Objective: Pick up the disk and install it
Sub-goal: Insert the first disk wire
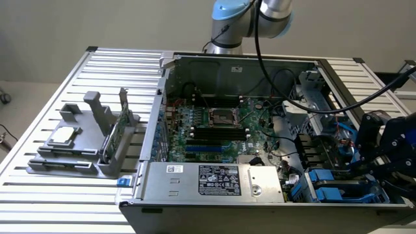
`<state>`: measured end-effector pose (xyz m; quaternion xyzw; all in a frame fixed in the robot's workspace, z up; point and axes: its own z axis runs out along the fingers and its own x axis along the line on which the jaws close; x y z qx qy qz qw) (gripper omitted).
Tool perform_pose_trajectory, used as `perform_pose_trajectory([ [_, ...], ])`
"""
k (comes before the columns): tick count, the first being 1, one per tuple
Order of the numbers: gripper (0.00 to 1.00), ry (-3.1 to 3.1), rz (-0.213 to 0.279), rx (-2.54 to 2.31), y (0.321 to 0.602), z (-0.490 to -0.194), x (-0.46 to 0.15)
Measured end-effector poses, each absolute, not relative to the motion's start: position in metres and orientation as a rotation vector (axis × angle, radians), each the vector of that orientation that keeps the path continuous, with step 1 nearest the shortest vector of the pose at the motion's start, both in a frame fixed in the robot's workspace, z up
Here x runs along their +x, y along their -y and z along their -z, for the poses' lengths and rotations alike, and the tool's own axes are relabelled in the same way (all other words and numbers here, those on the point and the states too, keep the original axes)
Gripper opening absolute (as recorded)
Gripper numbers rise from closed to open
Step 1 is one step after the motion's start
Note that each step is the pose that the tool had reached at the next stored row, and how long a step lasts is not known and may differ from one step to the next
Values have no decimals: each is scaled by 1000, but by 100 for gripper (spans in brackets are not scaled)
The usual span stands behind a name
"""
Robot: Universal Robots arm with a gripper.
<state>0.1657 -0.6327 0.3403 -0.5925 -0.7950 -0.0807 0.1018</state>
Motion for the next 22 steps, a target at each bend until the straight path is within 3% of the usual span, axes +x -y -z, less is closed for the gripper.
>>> perform_pose_trajectory([
  [22,17,2295,240,-1835,633,-347,162],
])
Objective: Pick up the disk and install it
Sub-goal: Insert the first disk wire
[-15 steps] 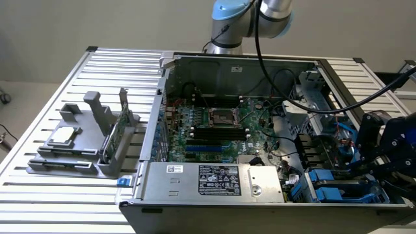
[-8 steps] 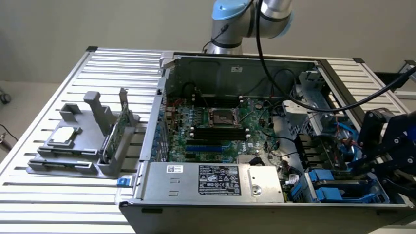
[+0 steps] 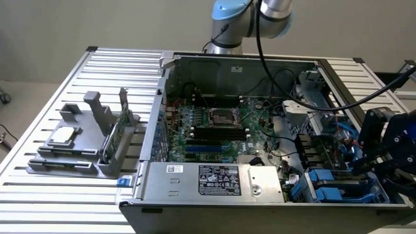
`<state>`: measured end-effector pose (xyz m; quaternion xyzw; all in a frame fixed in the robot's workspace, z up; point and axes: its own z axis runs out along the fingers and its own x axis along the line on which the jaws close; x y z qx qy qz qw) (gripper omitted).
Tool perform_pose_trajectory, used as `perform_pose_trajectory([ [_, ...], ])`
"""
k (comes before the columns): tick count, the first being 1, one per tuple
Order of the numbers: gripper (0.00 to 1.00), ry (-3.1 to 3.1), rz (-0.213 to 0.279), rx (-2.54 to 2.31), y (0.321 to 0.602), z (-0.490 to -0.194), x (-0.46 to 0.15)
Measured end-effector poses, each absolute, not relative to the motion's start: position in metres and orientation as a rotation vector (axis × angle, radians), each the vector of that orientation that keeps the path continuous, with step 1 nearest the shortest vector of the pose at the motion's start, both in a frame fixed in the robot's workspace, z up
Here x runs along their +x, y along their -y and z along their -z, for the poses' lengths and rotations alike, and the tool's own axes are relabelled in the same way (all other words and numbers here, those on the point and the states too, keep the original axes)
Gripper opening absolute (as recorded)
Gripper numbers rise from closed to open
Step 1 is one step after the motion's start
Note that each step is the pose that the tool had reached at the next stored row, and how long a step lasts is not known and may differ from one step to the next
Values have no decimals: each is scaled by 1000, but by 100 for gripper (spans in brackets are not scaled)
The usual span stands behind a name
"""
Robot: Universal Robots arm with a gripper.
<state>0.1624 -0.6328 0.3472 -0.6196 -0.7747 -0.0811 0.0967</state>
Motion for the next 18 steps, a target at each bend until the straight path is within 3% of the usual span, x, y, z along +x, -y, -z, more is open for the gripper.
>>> perform_pose_trajectory([
  [18,17,2275,201,-1911,632,-347,156],
])
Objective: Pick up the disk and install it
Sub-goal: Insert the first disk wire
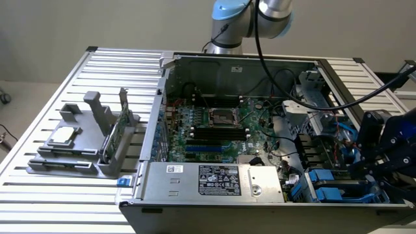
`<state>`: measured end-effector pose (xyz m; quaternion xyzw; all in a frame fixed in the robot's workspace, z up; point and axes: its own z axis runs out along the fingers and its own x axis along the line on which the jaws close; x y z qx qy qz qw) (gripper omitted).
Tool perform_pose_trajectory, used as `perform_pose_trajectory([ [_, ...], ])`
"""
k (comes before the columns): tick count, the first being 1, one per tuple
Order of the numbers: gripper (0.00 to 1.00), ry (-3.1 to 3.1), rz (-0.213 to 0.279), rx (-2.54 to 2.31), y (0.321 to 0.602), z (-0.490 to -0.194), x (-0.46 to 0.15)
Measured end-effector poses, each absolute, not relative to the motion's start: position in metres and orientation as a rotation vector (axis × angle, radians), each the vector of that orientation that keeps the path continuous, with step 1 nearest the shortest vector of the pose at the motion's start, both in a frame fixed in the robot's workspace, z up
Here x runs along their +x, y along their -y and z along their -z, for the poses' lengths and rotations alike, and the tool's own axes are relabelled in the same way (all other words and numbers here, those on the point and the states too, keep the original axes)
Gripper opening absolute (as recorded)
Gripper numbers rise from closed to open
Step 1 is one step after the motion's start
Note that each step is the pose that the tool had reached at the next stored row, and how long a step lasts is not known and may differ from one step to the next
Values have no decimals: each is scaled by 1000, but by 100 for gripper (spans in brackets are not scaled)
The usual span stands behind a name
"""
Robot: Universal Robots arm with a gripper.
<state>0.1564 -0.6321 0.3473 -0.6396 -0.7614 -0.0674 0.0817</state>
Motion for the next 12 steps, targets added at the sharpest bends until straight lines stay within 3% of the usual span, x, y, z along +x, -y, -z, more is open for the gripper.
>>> perform_pose_trajectory([
  [12,17,2275,175,-1941,624,-347,156],
])
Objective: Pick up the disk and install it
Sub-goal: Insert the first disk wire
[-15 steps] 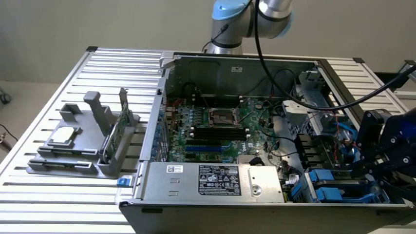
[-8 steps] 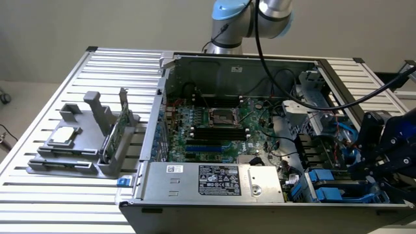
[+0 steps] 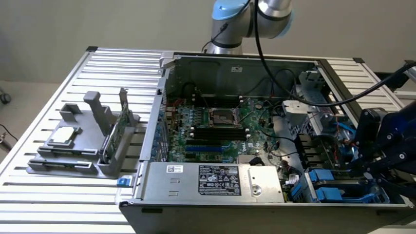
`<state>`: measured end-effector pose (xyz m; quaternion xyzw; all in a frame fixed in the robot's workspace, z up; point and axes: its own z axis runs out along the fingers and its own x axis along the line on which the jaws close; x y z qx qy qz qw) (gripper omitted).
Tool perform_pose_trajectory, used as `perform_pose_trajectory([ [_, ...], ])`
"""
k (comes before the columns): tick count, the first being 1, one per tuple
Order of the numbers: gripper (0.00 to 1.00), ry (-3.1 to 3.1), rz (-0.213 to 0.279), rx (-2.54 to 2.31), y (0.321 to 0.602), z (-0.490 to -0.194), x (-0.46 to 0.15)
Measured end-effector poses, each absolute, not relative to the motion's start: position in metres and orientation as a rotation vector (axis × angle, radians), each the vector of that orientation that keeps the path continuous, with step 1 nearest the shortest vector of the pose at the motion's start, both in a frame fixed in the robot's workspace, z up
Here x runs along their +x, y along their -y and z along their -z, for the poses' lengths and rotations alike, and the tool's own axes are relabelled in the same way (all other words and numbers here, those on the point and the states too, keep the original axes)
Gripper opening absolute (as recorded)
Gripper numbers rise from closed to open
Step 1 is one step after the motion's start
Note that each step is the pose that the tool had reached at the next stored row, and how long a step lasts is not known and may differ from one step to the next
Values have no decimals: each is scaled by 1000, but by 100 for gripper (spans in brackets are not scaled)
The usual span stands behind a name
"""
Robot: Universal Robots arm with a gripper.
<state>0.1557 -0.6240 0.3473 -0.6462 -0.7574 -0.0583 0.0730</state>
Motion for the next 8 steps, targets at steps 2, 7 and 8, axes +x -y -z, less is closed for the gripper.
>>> perform_pose_trajectory([
  [2,17,2274,171,-1948,623,-347,156],
  [7,17,2270,157,-1969,620,-347,156],
  [8,17,2269,156,-1973,620,-347,156],
])
